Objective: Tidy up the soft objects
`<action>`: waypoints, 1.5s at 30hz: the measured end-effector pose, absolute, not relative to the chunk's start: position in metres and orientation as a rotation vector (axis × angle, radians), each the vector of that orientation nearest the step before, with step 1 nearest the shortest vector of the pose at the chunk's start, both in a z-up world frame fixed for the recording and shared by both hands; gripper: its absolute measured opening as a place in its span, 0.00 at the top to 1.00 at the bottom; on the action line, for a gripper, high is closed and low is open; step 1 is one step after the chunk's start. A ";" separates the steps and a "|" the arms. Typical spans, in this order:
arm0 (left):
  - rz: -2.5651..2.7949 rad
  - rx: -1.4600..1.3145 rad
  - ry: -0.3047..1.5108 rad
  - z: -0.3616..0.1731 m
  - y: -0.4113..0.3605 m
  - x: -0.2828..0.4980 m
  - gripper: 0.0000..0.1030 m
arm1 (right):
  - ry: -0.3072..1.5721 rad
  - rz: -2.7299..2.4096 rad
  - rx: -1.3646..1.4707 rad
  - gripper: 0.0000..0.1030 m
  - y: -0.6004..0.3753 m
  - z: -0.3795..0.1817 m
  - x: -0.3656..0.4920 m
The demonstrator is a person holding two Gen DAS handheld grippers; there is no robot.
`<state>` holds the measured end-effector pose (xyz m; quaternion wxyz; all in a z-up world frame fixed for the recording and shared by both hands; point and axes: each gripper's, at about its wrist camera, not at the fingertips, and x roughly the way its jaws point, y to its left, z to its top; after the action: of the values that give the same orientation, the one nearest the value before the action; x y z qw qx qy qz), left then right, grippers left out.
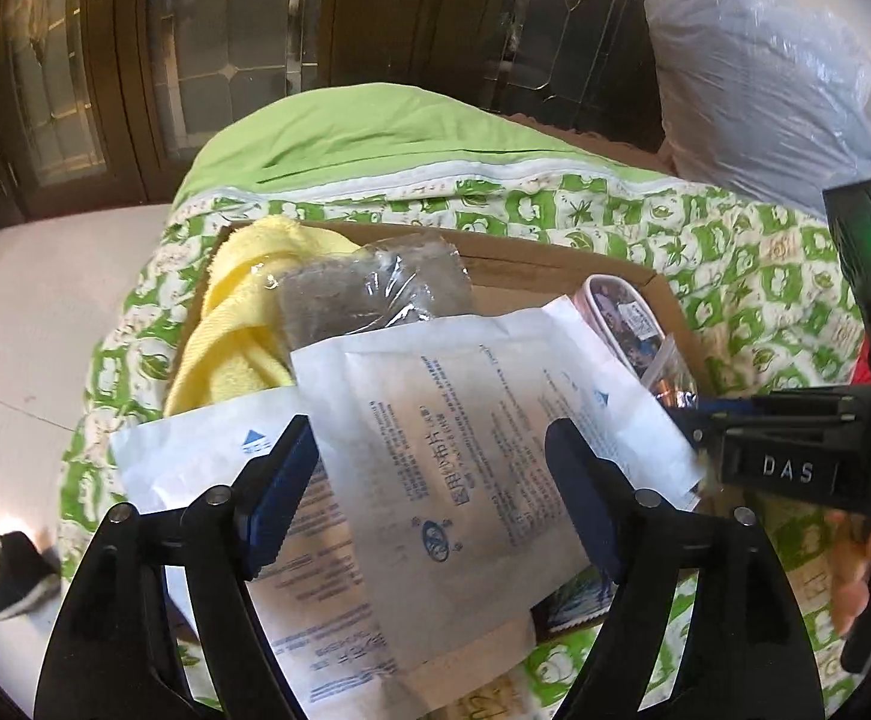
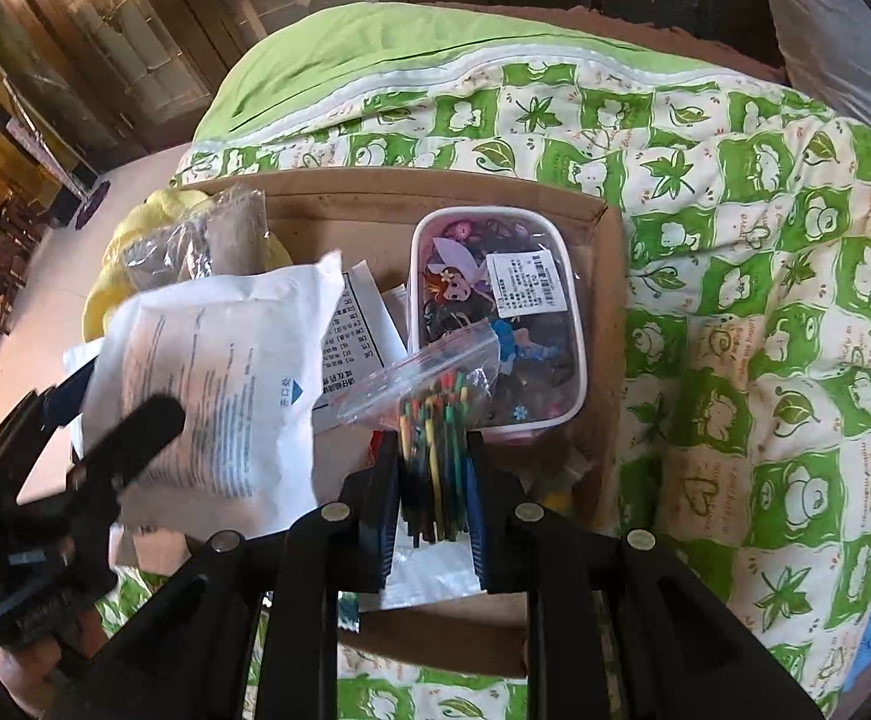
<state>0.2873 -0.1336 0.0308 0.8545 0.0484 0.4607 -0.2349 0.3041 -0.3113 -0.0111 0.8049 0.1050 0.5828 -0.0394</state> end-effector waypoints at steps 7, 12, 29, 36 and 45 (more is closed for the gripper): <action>-0.445 0.168 0.905 0.050 -0.133 0.273 0.23 | 1.220 -0.092 0.272 0.58 -0.315 -0.004 0.292; -0.419 0.207 0.870 0.062 -0.134 0.256 0.23 | 1.193 -0.100 0.300 0.51 -0.321 0.007 0.271; -0.325 0.252 0.696 0.112 -0.119 0.153 0.23 | 1.046 -0.119 0.268 0.22 -0.294 0.034 0.153; -0.288 0.267 0.700 0.116 -0.113 0.126 0.23 | 0.997 -0.151 0.187 0.18 -0.272 0.045 0.130; -0.227 0.305 0.664 0.116 -0.108 0.096 0.23 | 0.940 -0.170 0.197 0.18 -0.262 0.059 0.105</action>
<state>0.0959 -0.1078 0.1158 0.9277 0.1490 0.3238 -0.1107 0.1050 -0.2616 0.0589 0.8834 0.0948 0.4515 -0.0817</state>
